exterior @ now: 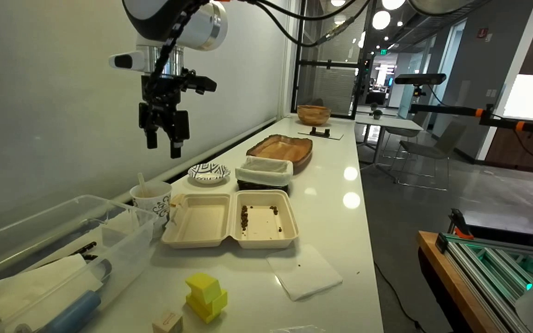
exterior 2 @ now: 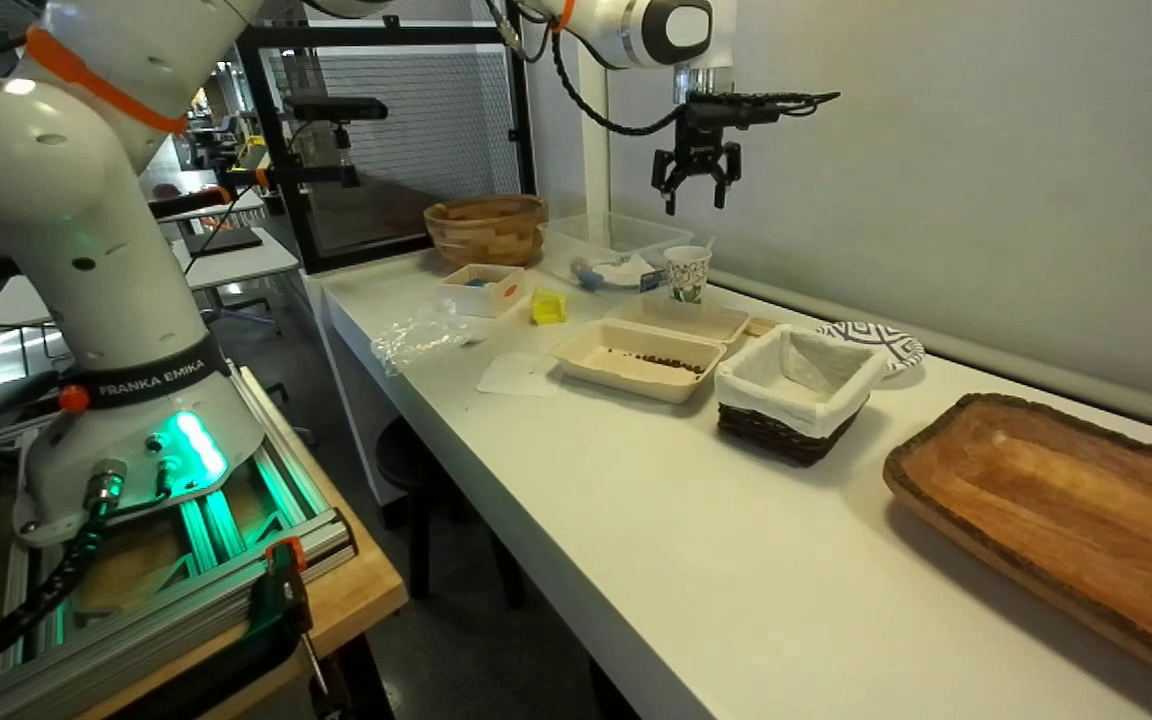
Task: Stir the contents of the paper cup with the plastic spoon
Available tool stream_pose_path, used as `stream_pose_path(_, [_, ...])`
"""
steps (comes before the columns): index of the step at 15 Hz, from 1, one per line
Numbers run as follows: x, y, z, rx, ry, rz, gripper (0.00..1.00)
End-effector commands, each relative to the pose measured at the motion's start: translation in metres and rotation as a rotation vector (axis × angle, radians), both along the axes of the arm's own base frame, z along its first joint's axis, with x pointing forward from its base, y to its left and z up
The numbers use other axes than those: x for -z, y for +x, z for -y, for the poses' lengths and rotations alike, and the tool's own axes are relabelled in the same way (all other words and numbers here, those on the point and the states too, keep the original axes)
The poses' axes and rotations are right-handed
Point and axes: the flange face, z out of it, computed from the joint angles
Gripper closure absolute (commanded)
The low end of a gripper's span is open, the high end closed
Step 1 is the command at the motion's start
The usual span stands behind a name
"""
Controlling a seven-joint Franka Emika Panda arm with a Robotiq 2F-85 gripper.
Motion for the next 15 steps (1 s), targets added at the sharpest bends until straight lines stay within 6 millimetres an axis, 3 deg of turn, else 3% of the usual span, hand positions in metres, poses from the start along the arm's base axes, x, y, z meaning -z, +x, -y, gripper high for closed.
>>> stream_pose_path(1, [0.018, 0.021, 0.011, -0.016, 0.032, 0.042, 0.00])
stream_pose_path(6, [0.038, 0.034, 0.016, -0.033, 0.065, 0.065, 0.00])
stream_pose_path(15, [0.067, 0.047, 0.005, -0.043, 0.169, 0.085, 0.00])
